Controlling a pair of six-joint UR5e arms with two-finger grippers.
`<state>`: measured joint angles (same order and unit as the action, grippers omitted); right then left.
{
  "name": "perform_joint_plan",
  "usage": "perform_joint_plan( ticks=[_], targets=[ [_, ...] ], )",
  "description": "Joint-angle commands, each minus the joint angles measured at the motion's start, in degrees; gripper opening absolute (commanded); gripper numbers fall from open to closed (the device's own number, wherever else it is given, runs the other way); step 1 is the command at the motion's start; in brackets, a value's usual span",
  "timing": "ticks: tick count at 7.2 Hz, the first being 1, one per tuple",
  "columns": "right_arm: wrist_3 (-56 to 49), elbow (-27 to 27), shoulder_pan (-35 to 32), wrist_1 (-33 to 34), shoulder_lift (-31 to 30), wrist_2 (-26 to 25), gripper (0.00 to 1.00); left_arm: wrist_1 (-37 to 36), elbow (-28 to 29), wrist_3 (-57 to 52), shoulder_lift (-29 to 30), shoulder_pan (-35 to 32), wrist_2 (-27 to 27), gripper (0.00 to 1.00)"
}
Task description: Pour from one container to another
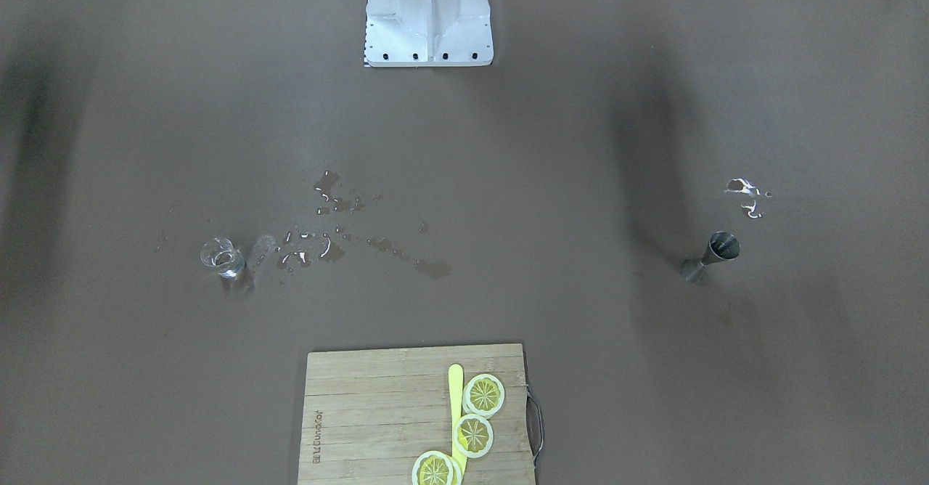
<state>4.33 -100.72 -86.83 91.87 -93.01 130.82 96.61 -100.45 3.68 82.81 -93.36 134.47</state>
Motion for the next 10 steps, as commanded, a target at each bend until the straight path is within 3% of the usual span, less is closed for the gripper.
perform_joint_plan(
  ticks=[1,6,8,10],
  targets=[
    [0.0,0.1,0.1,0.0,0.8,0.5,1.0,-0.1,0.0,-2.4,0.1,0.0,-0.1,0.99],
    [-0.3,-0.7,2.7,-1.2,7.3,0.6,1.0,-0.2,0.1,-4.2,0.0,0.0,-0.5,0.99],
    [0.1,0.6,6.7,-15.5,7.5,1.1,1.0,-0.3,0.1,-4.2,0.2,0.0,-0.5,0.99],
    [0.1,0.9,9.5,-19.9,7.8,3.2,1.0,-0.3,0.1,-4.3,0.2,0.1,-0.5,0.99]
  ],
)
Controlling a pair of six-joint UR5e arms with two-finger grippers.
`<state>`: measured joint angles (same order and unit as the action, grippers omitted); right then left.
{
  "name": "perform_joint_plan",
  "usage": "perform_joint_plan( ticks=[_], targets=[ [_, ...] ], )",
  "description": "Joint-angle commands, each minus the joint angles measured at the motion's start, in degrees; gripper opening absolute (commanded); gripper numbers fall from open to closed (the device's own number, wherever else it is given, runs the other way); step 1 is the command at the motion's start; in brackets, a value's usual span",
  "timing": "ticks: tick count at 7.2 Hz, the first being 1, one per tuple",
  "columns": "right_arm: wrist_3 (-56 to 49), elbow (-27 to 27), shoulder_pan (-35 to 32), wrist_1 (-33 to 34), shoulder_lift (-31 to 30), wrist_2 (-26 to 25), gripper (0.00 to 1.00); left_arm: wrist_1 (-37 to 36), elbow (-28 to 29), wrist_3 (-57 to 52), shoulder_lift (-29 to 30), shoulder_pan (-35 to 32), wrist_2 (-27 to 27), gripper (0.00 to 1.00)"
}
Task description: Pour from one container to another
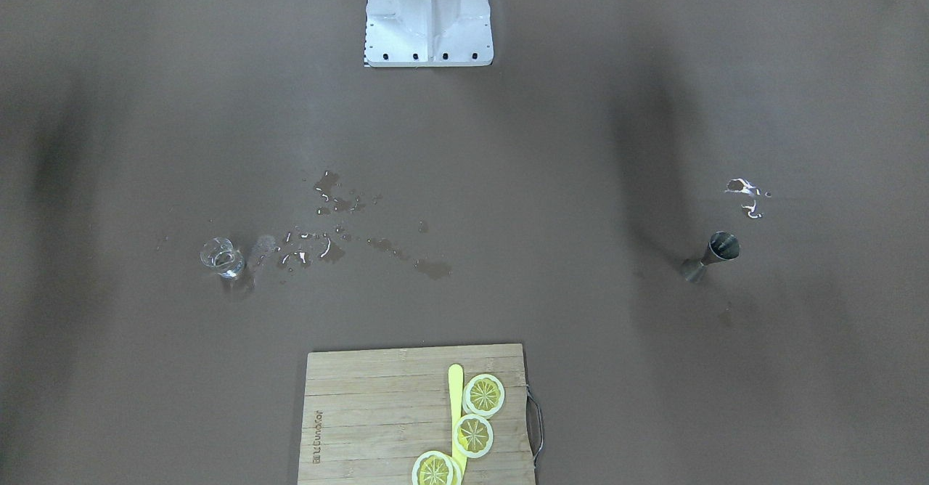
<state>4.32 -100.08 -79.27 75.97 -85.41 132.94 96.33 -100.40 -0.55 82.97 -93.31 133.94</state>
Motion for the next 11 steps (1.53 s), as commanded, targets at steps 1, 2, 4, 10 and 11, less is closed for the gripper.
perform_joint_plan(
  ticks=[1,2,4,10,11],
  targets=[
    [0.2,1.5,2.8,-8.6,0.4,1.0,1.0,0.0,-0.1,-0.1,0.1,0.1,0.0,0.99],
    [0.2,3.6,3.4,-13.7,1.0,1.2,1.0,-0.5,-0.2,0.0,0.4,0.0,0.0,0.99],
    [0.7,7.3,4.6,-23.2,1.9,2.0,1.0,-8.2,-2.3,0.0,3.1,0.2,0.0,0.99],
    [11.6,20.2,7.7,-66.2,1.8,3.2,1.0,-24.0,-9.9,0.8,10.9,2.7,-0.4,0.99],
    [11.6,20.3,8.7,-70.2,1.9,4.0,1.0,-27.0,-13.2,3.0,12.1,3.6,-0.3,0.99]
  ],
)
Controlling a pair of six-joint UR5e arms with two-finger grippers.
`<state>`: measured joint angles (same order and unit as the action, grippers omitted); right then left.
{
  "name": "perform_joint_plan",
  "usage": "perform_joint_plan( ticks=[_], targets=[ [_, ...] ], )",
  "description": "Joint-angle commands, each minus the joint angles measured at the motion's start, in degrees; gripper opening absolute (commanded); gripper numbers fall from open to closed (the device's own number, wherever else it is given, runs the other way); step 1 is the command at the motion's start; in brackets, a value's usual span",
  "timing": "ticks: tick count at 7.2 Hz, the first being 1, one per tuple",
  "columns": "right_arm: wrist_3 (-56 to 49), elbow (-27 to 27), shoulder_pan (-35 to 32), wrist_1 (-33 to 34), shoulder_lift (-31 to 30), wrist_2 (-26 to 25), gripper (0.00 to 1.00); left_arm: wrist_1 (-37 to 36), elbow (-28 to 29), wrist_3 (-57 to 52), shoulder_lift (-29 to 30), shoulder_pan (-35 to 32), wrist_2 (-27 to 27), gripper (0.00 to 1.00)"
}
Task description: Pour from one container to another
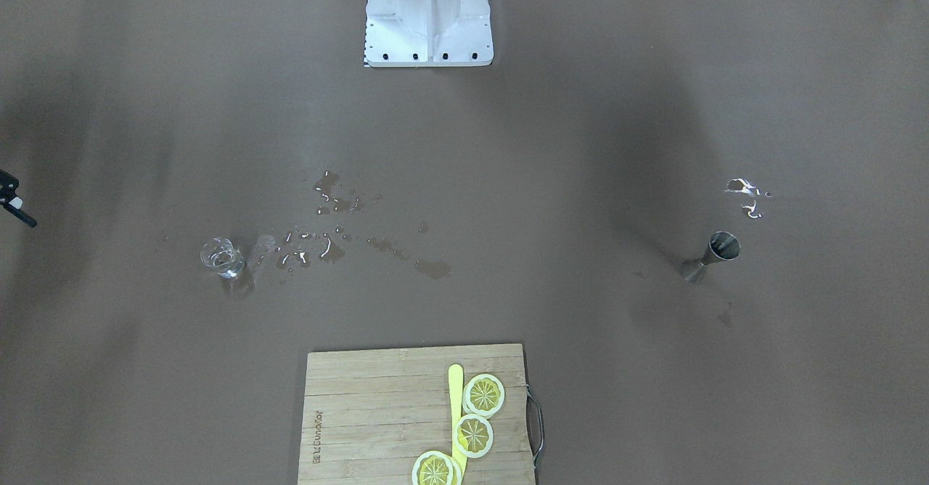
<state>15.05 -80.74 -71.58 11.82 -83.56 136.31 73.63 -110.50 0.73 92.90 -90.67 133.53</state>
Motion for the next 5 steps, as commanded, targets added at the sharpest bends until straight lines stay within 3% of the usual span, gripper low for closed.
perform_joint_plan(
  ticks=[1,5],
  targets=[
    [0.9,0.9,1.9,-8.6,0.1,0.8,1.0,-4.5,-5.8,12.1,2.7,1.8,0.7,0.99],
    [0.6,0.8,9.8,-12.0,0.1,0.5,1.0,-2.6,-9.0,42.8,14.5,13.7,0.2,0.99]
  ],
)
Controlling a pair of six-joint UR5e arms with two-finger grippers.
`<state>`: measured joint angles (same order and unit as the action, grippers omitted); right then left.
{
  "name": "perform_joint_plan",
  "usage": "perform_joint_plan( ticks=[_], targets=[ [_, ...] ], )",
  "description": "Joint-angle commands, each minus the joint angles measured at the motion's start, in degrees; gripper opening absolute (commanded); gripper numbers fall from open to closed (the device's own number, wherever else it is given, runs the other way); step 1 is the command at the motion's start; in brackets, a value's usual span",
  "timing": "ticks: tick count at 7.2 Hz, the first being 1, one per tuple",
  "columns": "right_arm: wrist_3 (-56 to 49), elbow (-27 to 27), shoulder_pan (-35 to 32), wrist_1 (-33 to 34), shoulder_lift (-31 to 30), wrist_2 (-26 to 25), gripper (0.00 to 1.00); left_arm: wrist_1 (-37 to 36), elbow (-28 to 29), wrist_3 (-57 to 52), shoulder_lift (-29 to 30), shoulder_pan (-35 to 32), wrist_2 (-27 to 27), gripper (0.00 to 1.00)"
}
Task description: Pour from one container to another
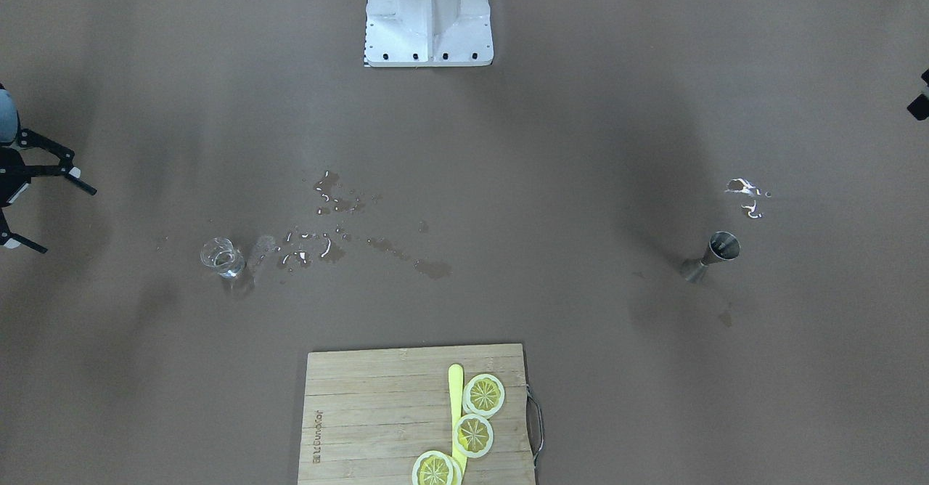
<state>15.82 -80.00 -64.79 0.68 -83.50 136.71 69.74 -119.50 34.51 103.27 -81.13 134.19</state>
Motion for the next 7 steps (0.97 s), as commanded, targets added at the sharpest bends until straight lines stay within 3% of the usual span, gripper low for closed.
perform_joint_plan(
  ticks=[1,2,4,5,6,7],
  targets=[
    [-0.3,0.5,4.4,-0.9,0.0,-0.2,1.0,7.7,1.0,15.3,3.9,6.0,-1.3,0.99],
    [-0.4,3.2,4.8,-0.9,1.0,0.3,1.0,17.3,2.6,24.5,3.7,8.5,-4.0,0.99],
    [-0.5,14.9,4.6,-7.1,8.4,1.2,1.0,26.0,1.3,37.2,3.3,14.8,-11.9,0.99],
    [-0.5,14.9,4.1,-7.4,8.4,1.2,1.0,32.3,0.4,47.6,2.0,18.9,-19.6,0.99],
    [-0.5,15.0,4.1,-7.3,8.5,1.2,1.0,33.8,-3.4,50.5,-1.6,25.6,-27.7,0.99],
    [-0.4,14.9,4.0,-7.2,8.5,1.3,1.0,35.6,-8.3,52.5,-7.8,33.8,-39.9,0.99]
  ],
)
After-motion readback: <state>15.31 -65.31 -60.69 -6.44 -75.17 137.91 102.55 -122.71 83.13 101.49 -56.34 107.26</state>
